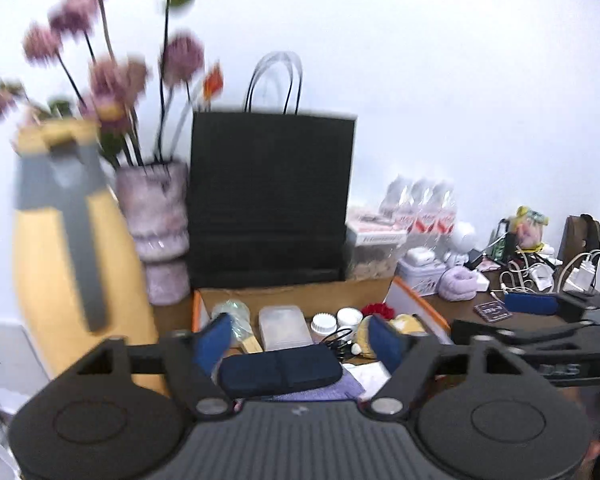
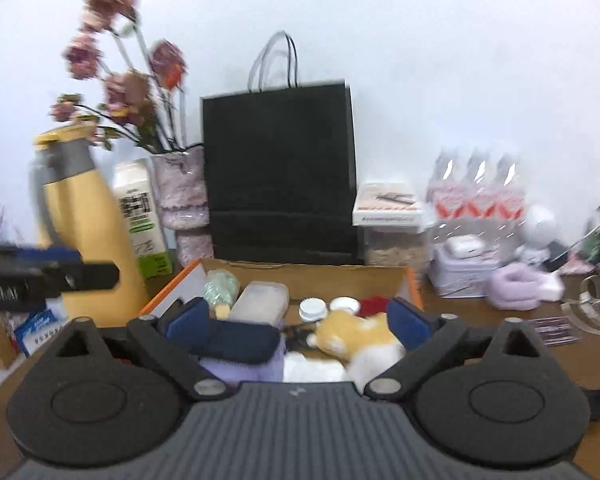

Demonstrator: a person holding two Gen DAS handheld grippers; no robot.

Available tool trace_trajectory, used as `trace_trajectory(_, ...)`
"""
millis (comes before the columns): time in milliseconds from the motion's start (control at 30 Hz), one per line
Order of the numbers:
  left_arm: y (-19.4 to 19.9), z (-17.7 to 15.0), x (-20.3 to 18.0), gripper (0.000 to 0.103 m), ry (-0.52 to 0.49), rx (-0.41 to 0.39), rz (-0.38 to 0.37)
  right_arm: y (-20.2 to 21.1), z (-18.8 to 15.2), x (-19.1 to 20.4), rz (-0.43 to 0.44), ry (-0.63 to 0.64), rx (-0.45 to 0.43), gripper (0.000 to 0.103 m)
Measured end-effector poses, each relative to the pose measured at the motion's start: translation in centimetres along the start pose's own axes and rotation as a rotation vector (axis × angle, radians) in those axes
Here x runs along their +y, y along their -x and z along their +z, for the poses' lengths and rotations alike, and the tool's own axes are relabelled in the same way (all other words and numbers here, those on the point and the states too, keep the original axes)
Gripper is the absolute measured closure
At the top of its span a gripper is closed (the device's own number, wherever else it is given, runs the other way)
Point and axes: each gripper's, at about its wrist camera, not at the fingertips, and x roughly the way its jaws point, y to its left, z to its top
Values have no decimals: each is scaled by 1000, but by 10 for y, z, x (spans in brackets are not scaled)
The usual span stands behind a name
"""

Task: Organize objects

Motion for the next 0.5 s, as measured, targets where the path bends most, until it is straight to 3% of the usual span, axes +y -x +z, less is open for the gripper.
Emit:
trace_trajectory(167, 85, -44, -30, 6, -50, -76, 28, 98, -42, 14, 2, 60, -37, 0)
trace_trajectory(267, 132, -90, -49, 0, -51, -94, 93, 138, -83, 25, -2, 53, 13, 0)
trace_trajectory(333, 157, -119, -59, 0, -22, -56, 124, 160, -108, 30, -19, 33, 60, 0)
trace_trajectory(500, 216, -179, -77, 0, 52, 88, 98, 211, -160, 25, -35, -65, 137, 0)
